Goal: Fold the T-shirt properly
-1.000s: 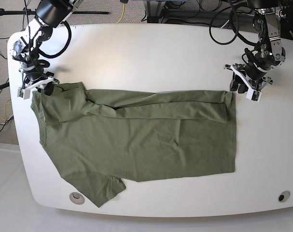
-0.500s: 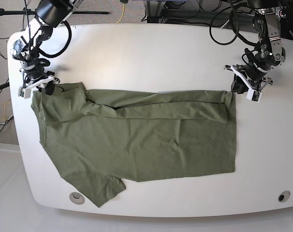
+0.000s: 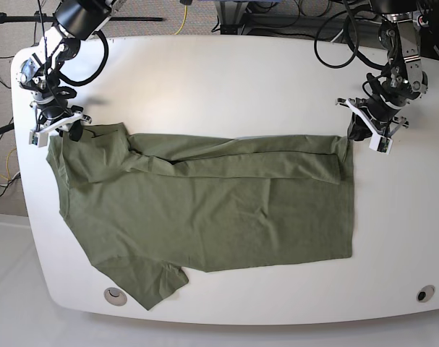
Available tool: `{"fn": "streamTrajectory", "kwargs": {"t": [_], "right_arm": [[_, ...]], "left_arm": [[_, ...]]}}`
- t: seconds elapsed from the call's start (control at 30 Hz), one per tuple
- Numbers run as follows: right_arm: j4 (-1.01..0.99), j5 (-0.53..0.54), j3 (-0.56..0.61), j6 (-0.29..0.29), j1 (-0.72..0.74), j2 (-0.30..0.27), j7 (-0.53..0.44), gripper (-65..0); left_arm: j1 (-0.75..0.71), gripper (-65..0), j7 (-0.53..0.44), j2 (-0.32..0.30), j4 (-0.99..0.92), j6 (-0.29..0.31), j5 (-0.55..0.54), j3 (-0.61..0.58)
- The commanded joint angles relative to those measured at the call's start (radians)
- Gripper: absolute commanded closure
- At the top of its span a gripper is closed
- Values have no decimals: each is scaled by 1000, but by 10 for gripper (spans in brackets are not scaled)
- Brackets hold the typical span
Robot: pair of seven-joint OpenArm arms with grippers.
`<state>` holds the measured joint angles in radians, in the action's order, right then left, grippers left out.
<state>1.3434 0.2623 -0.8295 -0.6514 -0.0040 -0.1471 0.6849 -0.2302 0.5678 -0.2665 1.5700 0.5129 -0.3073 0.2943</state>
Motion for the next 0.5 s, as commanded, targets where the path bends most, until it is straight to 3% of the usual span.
{"fn": "streamTrajectory", "kwargs": {"t": [0.0, 0.07, 0.2, 0.33, 0.47], "right_arm": [[6, 14, -2, -4, 8, -18, -18, -154], [4, 14, -3, -6, 7, -17, -19, -150], [5, 12, -6, -6, 7, -17, -18, -115], [8, 8, -6, -10, 8, -19, -15, 0], [6, 8, -4, -10, 8, -21, -14, 0]], "left_arm": [[11, -127, -19, -12, 15, -1, -9, 5], [8, -176, -22, -12, 13, -2, -8, 4], [9, -191, -22, -10, 14, -4, -7, 5], [11, -111, -15, -7, 9, -3, -10, 1], [9, -27, -9, -8, 7, -2, -9, 0]]}}
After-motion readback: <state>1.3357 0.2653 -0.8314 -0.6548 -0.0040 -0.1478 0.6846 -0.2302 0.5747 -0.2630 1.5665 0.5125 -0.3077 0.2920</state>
